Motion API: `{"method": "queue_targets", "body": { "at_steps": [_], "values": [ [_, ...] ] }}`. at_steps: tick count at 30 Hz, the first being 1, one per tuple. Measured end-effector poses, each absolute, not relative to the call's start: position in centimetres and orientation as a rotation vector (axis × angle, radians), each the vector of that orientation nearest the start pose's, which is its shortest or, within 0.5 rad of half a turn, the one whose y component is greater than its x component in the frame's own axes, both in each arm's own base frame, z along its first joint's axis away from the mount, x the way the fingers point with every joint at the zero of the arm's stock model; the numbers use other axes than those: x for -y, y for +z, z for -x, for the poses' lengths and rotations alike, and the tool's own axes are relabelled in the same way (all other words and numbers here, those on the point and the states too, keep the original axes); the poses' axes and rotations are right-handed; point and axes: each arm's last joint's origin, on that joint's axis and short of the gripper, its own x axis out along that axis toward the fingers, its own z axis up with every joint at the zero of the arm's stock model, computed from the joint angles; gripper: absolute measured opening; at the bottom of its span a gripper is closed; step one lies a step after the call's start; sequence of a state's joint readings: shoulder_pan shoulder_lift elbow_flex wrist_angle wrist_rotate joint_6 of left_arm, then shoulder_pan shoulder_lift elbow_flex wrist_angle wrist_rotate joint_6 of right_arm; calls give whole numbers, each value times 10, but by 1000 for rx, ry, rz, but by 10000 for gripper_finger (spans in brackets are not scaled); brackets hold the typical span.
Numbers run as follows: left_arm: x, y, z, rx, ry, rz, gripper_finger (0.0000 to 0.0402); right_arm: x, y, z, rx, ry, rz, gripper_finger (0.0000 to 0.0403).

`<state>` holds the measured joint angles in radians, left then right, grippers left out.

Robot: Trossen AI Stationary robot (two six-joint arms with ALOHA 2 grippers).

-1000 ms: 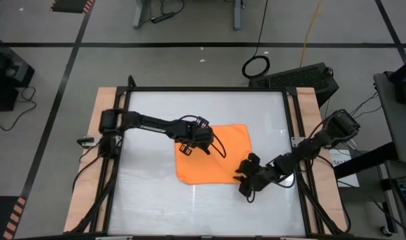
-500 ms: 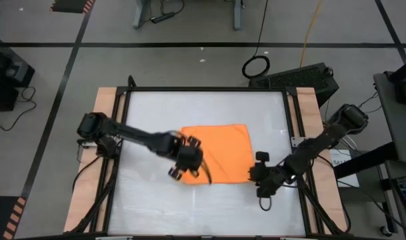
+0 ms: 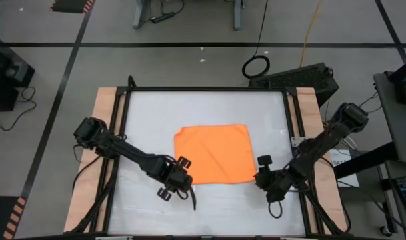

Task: Roll towel
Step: Fold the towel

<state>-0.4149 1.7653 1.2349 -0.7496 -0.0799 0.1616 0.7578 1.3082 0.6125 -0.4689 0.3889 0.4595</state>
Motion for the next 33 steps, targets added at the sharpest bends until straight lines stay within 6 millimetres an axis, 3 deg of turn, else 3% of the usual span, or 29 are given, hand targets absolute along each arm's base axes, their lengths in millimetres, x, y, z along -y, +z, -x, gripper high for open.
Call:
{"method": "queue_targets", "body": {
  "at_steps": [4, 9, 18, 25, 33],
  "values": [
    [129, 184, -310, -1218, -361, -460, 161, -140, 157, -164, -1036, 84, 234, 135],
    [119, 180, -315, -1194, -331, -460, 161, -139, 156, -163, -1044, 73, 236, 135],
    [107, 176, -323, -1199, -455, -360, 161, -137, 156, -163, -1041, 25, 220, 135],
    [106, 152, -326, -1286, -503, -373, 161, -137, 157, -163, -1026, 5, 225, 135],
    [105, 151, -325, -1296, -505, -379, 161, -134, 155, -160, -1059, -16, 239, 134]
  ]
}}
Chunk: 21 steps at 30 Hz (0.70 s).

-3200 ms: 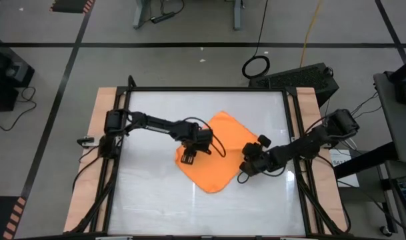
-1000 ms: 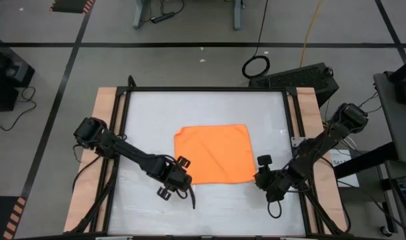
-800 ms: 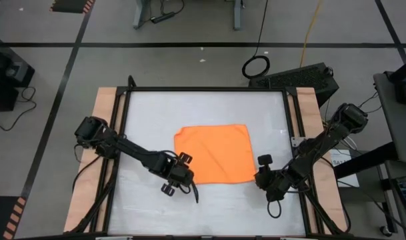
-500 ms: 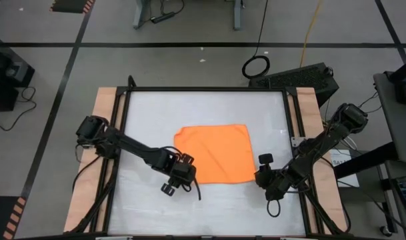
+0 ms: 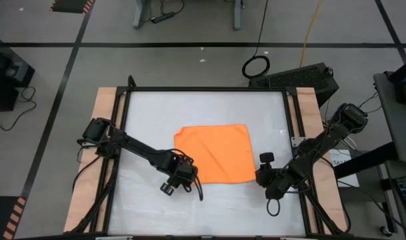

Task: Roll towel
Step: Fold the towel

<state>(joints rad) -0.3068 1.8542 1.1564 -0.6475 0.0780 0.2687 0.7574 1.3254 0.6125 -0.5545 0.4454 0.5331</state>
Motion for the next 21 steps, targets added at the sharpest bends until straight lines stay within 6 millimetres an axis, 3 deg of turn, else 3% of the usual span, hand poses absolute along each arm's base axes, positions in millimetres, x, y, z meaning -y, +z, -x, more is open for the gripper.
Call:
{"method": "queue_targets", "body": {
  "at_steps": [10, 21],
  "values": [
    [106, 160, -328, -1303, -505, -386, 155, -129, 151, -153, -1119, -75, 222, 134],
    [105, 159, -325, -1331, -508, -389, 56, -132, 136, -156, -1070, -10, 277, 134]
  ]
}}
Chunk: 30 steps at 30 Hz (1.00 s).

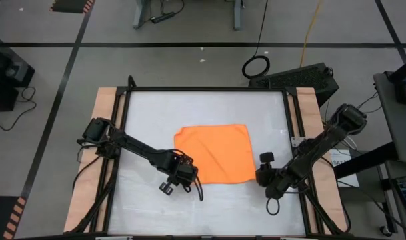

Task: Roll towel
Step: Fold the towel

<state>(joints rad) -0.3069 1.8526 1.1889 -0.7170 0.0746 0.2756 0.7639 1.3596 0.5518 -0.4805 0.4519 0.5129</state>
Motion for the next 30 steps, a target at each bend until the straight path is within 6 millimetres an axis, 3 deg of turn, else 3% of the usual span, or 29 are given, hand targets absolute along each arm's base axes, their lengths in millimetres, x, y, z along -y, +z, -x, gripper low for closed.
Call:
{"method": "queue_targets", "body": {
  "at_steps": [8, 19, 30],
  "values": [
    [105, 158, -323, -1357, -506, -386, 13, -142, 125, -159, -1083, -1, 340, 134],
    [104, 158, -321, -1377, -504, -385, 7, -166, 146, -160, -1013, 18, 388, 134],
    [104, 158, -321, -1377, -499, -386, 6, -173, 120, -167, -1039, -38, 451, 134]
  ]
}}
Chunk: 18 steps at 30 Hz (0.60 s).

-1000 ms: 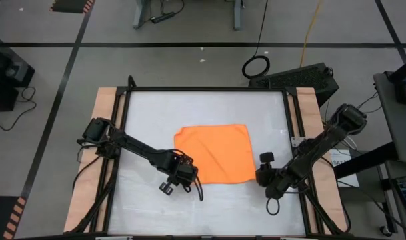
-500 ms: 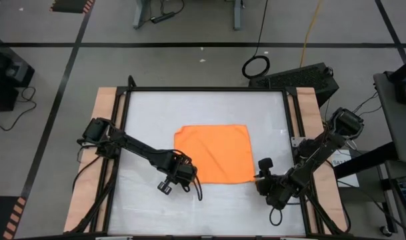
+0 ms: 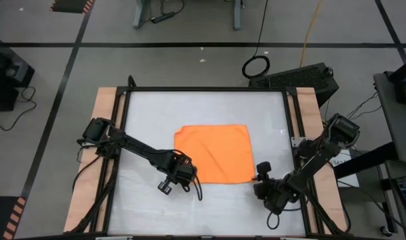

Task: Roll towel
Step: Fold the towel

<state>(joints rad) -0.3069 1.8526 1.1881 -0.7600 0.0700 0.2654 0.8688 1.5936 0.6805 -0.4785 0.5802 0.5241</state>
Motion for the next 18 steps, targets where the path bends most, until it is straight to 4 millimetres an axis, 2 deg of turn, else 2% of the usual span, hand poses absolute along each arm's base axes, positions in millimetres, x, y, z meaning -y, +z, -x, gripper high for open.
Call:
{"method": "queue_targets", "body": {
  "at_steps": [6, 15, 18],
  "values": [
    [104, 158, -321, -1380, -498, -385, 6, -174, 123, -171, -1031, -89, 521, 110],
    [104, 158, -321, -1385, -489, -375, 6, -170, 124, -171, -1059, -124, 520, 18],
    [104, 158, -320, -1391, -482, -370, 6, -171, 124, -171, -1069, -120, 498, 5]
  ]
}}
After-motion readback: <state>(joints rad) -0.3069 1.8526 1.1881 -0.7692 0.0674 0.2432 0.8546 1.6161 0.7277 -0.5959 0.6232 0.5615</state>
